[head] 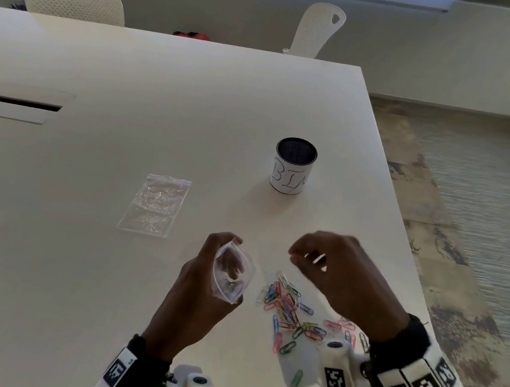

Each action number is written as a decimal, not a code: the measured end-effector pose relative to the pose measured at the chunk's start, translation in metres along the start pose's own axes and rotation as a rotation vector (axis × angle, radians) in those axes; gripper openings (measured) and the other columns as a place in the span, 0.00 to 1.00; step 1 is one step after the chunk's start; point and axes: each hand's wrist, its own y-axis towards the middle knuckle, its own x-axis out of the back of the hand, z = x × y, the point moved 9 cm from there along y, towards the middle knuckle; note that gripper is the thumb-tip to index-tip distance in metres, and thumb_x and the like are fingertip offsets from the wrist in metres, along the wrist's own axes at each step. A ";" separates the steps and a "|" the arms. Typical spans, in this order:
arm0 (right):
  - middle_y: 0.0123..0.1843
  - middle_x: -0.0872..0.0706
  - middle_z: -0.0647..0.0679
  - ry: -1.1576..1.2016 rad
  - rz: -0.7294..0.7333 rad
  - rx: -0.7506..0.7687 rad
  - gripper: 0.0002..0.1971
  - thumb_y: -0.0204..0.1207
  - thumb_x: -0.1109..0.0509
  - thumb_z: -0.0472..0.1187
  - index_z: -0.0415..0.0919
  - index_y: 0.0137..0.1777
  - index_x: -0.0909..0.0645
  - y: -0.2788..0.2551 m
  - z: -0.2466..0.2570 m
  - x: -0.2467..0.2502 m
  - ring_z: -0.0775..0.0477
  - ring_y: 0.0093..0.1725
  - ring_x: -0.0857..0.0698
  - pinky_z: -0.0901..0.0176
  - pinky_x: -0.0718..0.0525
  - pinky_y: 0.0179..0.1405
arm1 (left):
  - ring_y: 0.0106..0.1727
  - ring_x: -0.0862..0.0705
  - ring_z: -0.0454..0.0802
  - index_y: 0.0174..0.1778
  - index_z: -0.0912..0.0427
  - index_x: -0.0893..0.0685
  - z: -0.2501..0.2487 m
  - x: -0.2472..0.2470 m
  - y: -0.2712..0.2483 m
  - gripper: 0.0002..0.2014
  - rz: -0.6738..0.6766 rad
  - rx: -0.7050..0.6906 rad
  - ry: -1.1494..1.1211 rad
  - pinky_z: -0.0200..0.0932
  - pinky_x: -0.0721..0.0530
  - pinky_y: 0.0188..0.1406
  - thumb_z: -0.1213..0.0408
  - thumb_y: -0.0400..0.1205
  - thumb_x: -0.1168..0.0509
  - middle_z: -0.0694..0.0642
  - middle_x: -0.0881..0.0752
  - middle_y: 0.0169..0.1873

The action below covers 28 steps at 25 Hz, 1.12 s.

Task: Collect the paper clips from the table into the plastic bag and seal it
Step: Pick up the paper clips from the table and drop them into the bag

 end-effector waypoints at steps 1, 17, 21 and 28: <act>0.57 0.08 0.56 -0.051 0.105 -0.011 0.10 0.81 0.24 0.47 0.51 0.61 0.11 -0.005 -0.009 -0.019 0.62 0.52 0.11 0.57 0.10 0.57 | 0.53 0.09 0.47 0.71 0.51 0.26 0.002 0.000 -0.001 0.33 0.003 0.005 -0.001 0.28 0.14 0.51 0.74 0.74 0.20 0.45 0.10 0.48; 0.66 0.18 0.54 -0.295 0.330 0.054 0.15 0.83 0.27 0.49 0.53 0.68 0.16 -0.016 -0.015 -0.073 0.50 0.65 0.18 0.54 0.12 0.57 | 0.54 0.10 0.48 0.71 0.50 0.26 0.000 -0.003 0.000 0.34 0.047 -0.012 0.003 0.31 0.11 0.51 0.71 0.74 0.18 0.45 0.11 0.50; 0.78 0.27 0.56 -0.377 0.477 0.042 0.36 0.74 0.21 0.58 0.62 0.82 0.30 -0.030 -0.024 -0.072 0.52 0.73 0.25 0.53 0.15 0.66 | 0.55 0.10 0.48 0.71 0.49 0.26 0.002 -0.002 -0.002 0.34 0.047 -0.002 -0.003 0.30 0.12 0.51 0.71 0.74 0.18 0.44 0.11 0.50; 0.63 0.19 0.53 -0.314 0.346 0.074 0.10 0.85 0.29 0.46 0.54 0.64 0.17 -0.033 -0.020 -0.078 0.51 0.60 0.18 0.56 0.13 0.55 | 0.55 0.10 0.48 0.71 0.49 0.26 0.002 -0.005 -0.002 0.34 0.065 -0.008 0.000 0.37 0.10 0.51 0.71 0.74 0.18 0.44 0.11 0.50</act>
